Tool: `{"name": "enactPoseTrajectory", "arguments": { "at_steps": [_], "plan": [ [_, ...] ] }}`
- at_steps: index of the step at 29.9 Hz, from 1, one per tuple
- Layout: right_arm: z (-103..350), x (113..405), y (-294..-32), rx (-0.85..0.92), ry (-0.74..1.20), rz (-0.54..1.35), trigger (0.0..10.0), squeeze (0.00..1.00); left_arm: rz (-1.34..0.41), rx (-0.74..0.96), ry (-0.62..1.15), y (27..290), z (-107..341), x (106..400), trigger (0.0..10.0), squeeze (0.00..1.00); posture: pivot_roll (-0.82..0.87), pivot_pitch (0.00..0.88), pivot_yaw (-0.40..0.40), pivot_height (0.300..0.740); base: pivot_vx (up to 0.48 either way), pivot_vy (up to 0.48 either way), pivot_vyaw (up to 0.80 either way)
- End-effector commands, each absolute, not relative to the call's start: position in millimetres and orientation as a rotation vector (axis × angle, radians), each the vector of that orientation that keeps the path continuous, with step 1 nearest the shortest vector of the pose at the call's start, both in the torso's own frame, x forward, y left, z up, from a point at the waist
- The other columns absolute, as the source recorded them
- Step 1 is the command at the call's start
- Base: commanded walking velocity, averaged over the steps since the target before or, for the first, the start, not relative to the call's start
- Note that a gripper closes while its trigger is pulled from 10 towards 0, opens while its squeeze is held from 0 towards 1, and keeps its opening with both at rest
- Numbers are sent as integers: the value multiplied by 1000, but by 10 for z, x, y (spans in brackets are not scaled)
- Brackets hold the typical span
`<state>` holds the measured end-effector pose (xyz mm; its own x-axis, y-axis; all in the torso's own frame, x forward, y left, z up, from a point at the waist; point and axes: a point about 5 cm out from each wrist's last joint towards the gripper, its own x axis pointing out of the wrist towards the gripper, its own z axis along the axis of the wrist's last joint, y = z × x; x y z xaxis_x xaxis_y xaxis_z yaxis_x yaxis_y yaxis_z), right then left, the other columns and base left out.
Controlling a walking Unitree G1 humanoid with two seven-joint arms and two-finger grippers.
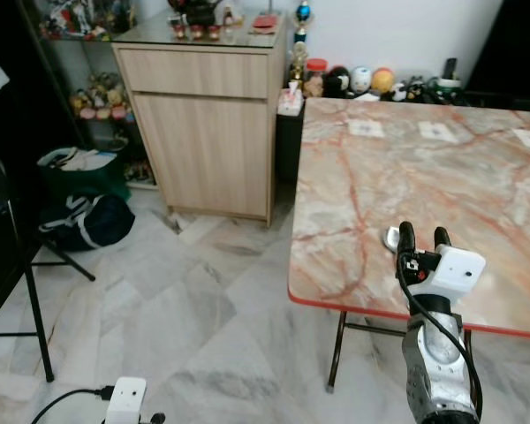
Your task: Setting the table
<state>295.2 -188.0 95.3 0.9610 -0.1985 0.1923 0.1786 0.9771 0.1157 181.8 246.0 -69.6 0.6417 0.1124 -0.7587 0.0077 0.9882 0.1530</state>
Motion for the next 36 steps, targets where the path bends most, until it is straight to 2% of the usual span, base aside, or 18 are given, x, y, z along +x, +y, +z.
{"name": "enactPoseTrajectory", "arguments": {
  "at_steps": [1, 5, 17, 30, 34, 36],
  "plan": [
    [985, 2955, -1872, 96, -210, -187, 10000, 0, 48, 157, 876, 2454, -692, 1834, 10000, 0, 101, 0, -28, 740, 304, 0, 0],
    [993, 2951, -1879, 96, -204, -190, 10000, 0, 49, 159, 872, 2447, -688, 1846, 10000, 0, 102, 0, -30, 740, 271, 0, 0],
    [955, 2943, -1925, 126, -164, -234, 10000, 0, 52, 157, 876, 2439, -698, 1831, 10000, 0, 104, 0, -36, 740, 0, 0, 0],
    [684, 2959, -1881, 178, 92, -260, 10000, 0, 53, 152, 878, 2435, -700, 1830, 10000, 0, 106, 0, -39, 740, 0, 0, 0],
    [479, 2930, -1766, 167, 251, -176, 10000, 0, 53, 151, 882, 2435, -705, 1822, 10000, 0, 107, 0, -38, 740, 0, 0, 0],
    [466, 2930, -1752, 164, 260, -165, 10000, 0, 54, 151, 882, 2435, -705, 1822, 10000, 0, 110, 0, -39, 740, 0, 0, 0]
  ]
}}
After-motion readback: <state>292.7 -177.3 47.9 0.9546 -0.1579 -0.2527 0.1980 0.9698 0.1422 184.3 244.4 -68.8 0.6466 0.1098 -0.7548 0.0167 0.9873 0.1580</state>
